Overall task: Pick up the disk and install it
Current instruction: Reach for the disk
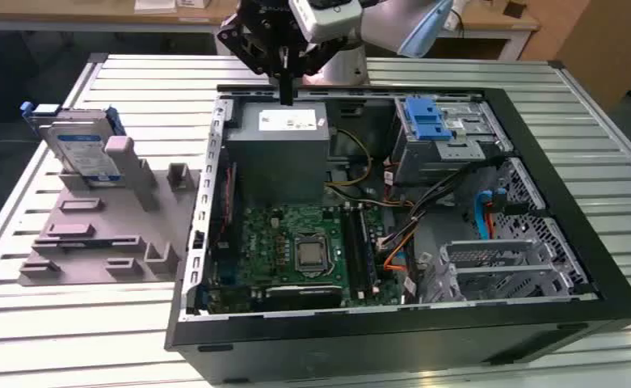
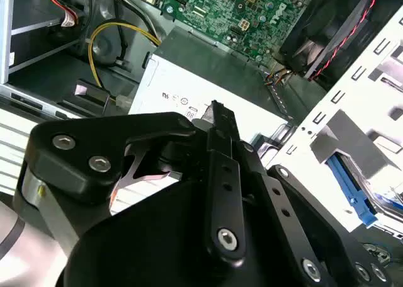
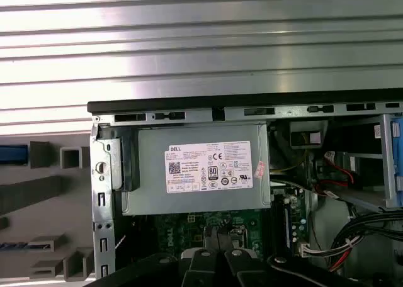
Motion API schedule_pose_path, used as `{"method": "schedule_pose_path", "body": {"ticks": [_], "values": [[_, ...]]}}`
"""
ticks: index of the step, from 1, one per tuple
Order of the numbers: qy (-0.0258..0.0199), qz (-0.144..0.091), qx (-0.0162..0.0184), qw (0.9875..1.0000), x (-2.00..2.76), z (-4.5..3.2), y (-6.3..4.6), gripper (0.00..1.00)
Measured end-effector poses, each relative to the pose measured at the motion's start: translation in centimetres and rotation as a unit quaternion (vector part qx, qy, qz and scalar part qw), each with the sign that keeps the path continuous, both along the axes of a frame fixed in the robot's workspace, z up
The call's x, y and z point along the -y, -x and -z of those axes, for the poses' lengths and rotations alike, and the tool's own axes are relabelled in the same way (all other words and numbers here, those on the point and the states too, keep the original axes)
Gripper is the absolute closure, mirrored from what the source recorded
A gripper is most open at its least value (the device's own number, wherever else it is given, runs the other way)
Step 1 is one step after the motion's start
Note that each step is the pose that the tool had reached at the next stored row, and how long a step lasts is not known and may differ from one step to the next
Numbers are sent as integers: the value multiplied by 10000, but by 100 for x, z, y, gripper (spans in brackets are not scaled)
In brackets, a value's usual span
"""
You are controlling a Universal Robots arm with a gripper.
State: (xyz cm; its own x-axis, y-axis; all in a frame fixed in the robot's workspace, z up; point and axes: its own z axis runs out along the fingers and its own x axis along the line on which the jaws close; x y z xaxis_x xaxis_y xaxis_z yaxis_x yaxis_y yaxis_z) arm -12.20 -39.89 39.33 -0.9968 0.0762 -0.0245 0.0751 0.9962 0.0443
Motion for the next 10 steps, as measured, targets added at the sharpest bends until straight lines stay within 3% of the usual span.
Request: {"method": "schedule_pose_path", "body": {"ticks": [10], "values": [[0, 0, 0, 10000, 0, 0, 8, 89]]}}
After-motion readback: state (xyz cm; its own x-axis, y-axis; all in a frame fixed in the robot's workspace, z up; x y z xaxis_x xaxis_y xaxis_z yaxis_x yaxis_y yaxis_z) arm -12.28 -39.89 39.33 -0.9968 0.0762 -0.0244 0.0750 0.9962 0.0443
